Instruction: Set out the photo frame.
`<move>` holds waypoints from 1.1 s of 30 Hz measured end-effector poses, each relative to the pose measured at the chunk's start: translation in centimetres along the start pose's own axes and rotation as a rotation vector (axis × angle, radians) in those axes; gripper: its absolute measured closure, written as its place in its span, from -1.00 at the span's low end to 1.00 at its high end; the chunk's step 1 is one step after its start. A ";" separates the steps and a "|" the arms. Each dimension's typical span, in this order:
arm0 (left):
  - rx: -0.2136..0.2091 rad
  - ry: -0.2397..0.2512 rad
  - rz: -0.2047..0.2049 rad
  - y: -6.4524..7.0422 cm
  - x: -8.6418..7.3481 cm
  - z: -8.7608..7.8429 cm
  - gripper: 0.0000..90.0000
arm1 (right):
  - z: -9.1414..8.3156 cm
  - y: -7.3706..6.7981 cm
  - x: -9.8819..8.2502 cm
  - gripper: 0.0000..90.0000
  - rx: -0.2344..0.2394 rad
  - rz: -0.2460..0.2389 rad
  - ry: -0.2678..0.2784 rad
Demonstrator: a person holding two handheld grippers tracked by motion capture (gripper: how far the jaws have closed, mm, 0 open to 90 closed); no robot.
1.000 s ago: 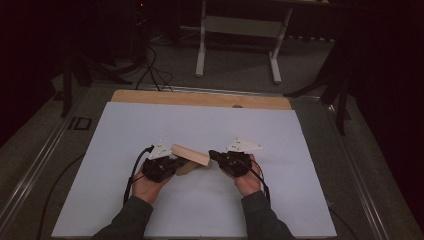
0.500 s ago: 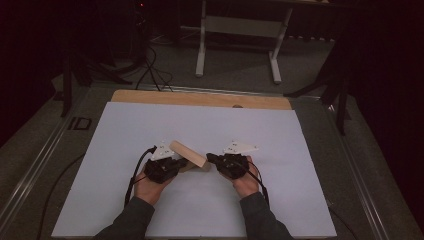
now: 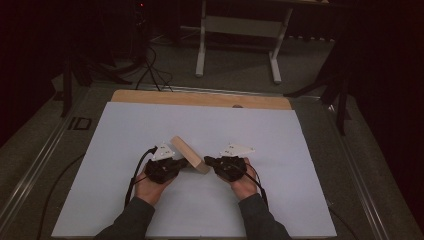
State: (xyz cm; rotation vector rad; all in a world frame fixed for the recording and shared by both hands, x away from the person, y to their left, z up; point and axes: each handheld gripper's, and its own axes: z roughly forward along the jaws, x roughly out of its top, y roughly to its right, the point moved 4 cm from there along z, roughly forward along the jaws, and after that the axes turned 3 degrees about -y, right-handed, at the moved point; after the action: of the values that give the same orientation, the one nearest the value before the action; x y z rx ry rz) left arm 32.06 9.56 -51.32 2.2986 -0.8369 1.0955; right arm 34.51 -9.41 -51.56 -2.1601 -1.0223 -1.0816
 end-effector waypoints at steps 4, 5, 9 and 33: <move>-0.001 -0.003 0.001 0.0 0.0 0.1 0.99 | 0.1 -0.2 -0.1 0.99 0.004 -0.007 -0.004; -0.001 -0.002 0.000 0.0 -0.1 0.1 0.99 | 0.1 -0.2 -0.1 0.99 0.006 -0.009 -0.005; 0.001 -0.003 -0.004 -0.1 -0.2 0.2 0.99 | 0.2 -0.4 -0.1 0.99 0.011 -0.011 -0.008; 0.015 -0.002 -0.059 -1.7 -0.6 0.4 0.99 | 1.2 -2.3 -0.4 0.99 0.050 -0.042 -0.031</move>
State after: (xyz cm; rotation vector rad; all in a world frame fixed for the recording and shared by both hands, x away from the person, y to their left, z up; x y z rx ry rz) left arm 33.14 10.68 -52.33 2.3216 -0.7588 1.0771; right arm 33.03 -7.38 -52.35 -2.1304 -1.1021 -1.0331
